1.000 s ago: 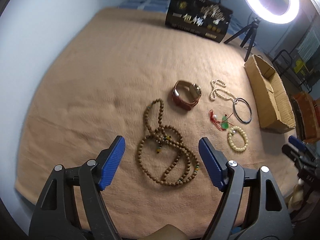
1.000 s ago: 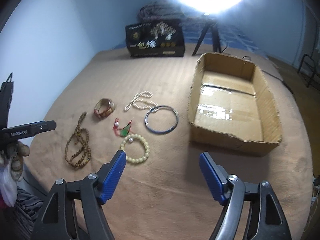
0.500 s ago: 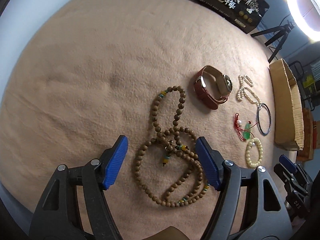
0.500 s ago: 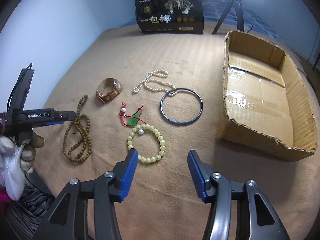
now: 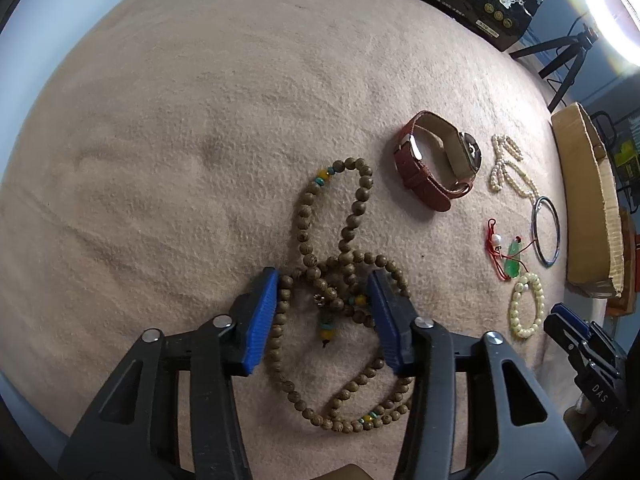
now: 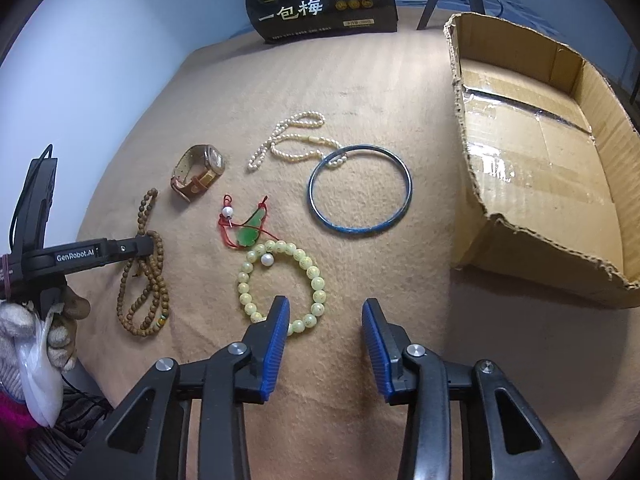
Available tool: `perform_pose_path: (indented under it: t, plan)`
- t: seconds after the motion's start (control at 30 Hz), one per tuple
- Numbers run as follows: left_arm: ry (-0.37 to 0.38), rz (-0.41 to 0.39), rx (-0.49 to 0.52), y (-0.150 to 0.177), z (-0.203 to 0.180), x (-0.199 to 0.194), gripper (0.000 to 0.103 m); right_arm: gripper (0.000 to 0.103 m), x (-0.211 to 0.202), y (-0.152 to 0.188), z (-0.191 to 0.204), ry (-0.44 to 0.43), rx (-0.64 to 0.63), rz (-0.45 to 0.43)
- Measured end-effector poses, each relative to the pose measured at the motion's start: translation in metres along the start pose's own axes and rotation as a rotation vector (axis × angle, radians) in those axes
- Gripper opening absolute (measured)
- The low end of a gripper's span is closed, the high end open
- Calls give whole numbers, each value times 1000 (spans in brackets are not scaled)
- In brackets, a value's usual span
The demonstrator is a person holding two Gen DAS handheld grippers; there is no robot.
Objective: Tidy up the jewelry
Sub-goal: 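Close left tool on brown bead necklace while right tool reaches cream bead bracelet, then lift brown beads with left tool while right tool grips and lifts cream bracelet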
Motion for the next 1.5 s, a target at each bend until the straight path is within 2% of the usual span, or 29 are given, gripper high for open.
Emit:
perform_pose_path:
  t: [0.13, 0.5, 0.6, 0.7, 0.87, 1.17, 1.5]
  plan:
    - [-13, -9, 9, -2, -1, 2, 28, 35, 4, -1, 6, -1, -12, 3]
    - [7, -21, 4, -7, -6, 5, 11, 31, 22, -5, 19, 26, -76, 16]
    - [13, -20, -4, -6, -3, 3, 11, 30, 27, -4, 22, 38, -92, 25]
    - [13, -21, -4, -6, -3, 2, 11, 25, 29, -4, 23, 49, -103, 29]
    - [16, -26, -8, -7, -4, 0, 11, 6, 30, -6, 22, 62, -120, 24]
    - [48, -63, -22, -14, -14, -16, 11, 5, 15, -13, 26, 25, -111, -13]
    - [123, -147, -37, -35, -28, -53, 11, 5, -13, -27, 47, -10, -145, -93]
Point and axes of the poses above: each gripper's, at about its wrist camera, not at the fingertips, and x roughly the way its jaws point, z to its left, y to its underside, the point moved 10 cm from there along x, roughly the way its jaws point, and after that the axes turned 15 degrees about -z, right-handed, at the moved point
